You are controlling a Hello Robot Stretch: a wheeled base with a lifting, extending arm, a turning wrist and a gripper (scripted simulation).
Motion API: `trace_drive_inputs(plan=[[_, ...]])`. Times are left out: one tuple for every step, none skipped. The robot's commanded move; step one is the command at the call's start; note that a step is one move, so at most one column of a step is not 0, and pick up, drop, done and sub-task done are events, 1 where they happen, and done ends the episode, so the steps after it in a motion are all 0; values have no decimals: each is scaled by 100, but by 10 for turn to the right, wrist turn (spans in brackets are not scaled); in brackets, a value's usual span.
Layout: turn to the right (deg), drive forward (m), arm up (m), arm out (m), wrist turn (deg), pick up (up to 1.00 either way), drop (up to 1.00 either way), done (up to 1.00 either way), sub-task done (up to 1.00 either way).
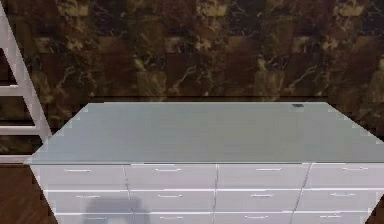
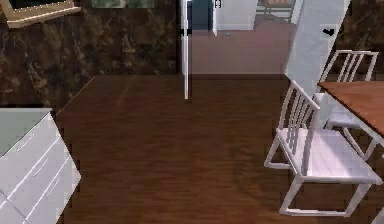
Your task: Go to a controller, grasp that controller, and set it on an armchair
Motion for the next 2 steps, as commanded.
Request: trace_drive_inputs(plan=[[-450,0,0,0,0,0,0,0,0],[-450,0,0,0,0,0,0,0,0]])
